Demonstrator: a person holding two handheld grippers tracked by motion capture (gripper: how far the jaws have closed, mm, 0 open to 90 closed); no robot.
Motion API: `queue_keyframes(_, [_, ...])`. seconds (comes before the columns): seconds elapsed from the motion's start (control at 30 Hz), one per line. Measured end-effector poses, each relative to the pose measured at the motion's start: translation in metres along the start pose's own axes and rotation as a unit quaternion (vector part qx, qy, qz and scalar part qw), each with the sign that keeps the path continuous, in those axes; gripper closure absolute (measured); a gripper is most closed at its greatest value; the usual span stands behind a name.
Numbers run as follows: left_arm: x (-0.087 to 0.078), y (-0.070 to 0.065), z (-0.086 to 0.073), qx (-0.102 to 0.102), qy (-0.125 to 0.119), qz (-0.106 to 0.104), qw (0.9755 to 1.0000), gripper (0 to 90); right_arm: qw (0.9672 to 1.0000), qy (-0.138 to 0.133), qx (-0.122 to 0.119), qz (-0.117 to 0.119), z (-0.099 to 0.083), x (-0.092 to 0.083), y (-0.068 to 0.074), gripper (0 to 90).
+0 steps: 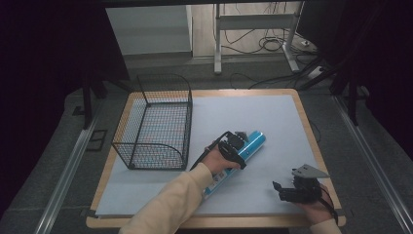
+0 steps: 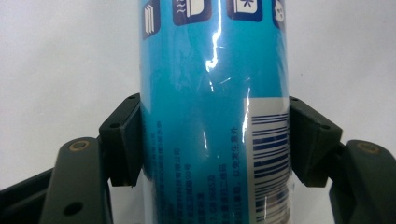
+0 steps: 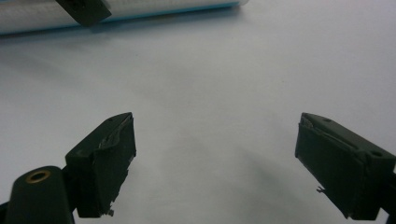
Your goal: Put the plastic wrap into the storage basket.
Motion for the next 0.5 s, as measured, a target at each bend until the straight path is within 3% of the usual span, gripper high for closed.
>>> queue_keyframes(0.23, [-0.0003,0.0002,0.0015,0.002,0.007,0.000,1.0000,31.1,1.0000,0.000,0.002,-0.002,0.0001,-0.0006,-0.0004,12.7])
queue_keyframes(0.5, [-0.0001,0.0055,0.0027,-0.004,0.014,-0.019,0.9997,31.3,1.0000,-0.004,0.005,-0.001,0.0005,-0.0012,-0.0018,12.7])
Point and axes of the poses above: each handheld gripper's, and its own axes: x roughly forward along the jaws, z roughly out of its top, y roughly to its left, the point moved 2 cm from there along x, roughly forward along the jaws, and after that the axes turned 10 degrees about z, right-handed, at the moved point
